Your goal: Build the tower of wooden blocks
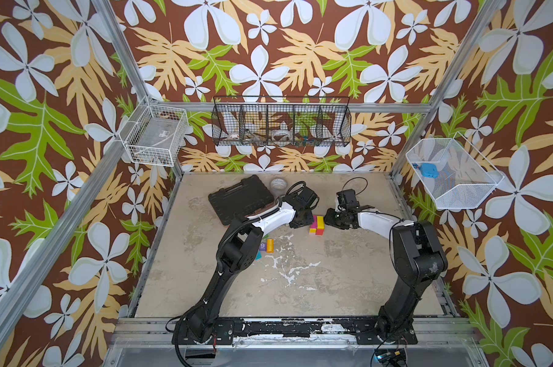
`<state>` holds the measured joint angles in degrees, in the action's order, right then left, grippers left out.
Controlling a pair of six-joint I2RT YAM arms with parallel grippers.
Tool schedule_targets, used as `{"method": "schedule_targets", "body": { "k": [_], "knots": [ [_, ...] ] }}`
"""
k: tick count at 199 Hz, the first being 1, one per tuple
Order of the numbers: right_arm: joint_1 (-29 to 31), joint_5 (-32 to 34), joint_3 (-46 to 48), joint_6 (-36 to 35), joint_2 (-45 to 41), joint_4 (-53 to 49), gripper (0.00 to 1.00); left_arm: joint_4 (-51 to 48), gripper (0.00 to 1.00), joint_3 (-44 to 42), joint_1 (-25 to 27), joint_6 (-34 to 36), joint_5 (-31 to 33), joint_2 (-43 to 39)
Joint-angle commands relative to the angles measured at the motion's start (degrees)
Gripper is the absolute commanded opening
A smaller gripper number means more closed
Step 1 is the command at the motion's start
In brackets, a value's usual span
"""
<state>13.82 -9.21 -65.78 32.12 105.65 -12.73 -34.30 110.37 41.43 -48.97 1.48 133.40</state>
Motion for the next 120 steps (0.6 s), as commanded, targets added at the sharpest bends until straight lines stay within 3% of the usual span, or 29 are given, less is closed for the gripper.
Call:
{"method": "schedule_targets", "body": {
  "k": [1, 120],
  "knots": [
    [0.0, -0.4, -0.5, -0.5, -0.1, -0.8, 0.47, -0.8, 0.41, 0.5, 0.1, 0.1, 0.6, 0.1],
    [0.7, -0.2, -1.7, -1.0, 0.9, -1.5, 0.47, -4.1, 0.40, 6.5, 0.0, 0.5, 2.0, 3.9]
  ]
}}
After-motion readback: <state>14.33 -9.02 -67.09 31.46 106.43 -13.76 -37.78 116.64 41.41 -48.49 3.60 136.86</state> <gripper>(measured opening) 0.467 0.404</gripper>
